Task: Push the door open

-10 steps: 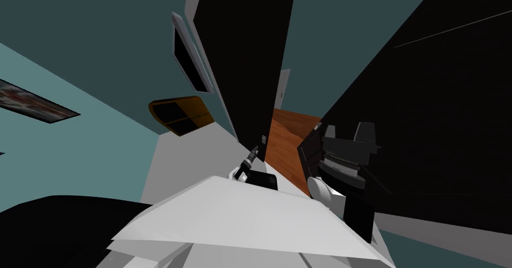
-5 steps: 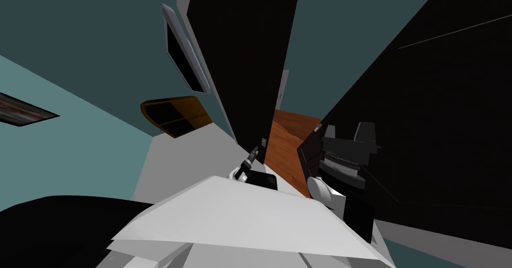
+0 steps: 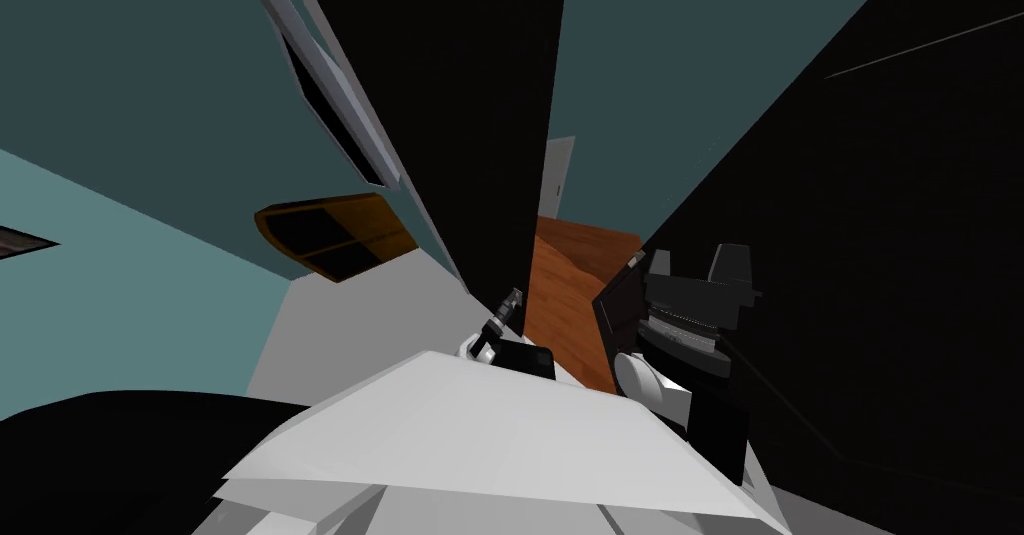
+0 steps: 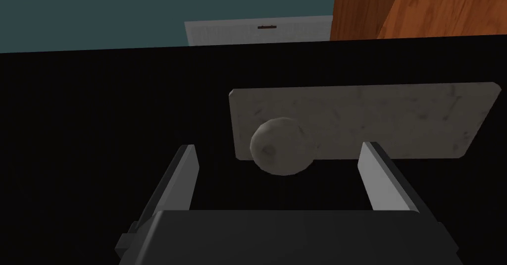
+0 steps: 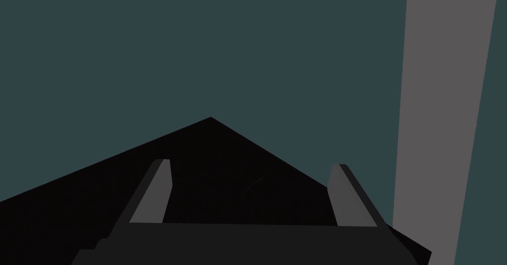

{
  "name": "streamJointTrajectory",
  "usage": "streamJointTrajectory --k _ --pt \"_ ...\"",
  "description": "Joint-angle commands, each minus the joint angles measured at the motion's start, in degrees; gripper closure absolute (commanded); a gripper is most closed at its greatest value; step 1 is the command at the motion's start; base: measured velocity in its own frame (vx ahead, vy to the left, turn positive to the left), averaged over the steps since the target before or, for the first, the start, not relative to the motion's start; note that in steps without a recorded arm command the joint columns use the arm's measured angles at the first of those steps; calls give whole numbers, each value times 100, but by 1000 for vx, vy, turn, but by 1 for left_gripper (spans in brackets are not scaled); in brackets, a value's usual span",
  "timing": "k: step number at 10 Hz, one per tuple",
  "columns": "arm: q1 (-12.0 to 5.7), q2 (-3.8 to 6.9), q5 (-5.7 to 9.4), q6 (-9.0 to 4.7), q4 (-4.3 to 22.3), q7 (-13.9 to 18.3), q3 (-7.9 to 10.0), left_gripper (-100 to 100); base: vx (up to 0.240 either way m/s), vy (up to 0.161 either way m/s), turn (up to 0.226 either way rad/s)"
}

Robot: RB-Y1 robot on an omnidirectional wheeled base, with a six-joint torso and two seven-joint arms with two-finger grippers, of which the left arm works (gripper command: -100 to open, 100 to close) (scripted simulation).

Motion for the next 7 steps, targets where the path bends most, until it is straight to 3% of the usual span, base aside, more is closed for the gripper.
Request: streamJointTrajectory --k 1,2,3,7 --pt "-21 -35 7 -13 47 -6 29 -100 194 -63 -30" --pt "-19 -24 5 -13 39 -4 18 -100 72 -28 8" --pt "-19 -24 5 -13 39 -4 18 100 -15 2 -3" --pt "-19 -24 5 -13 39 -4 18 100 -15 6 -2"
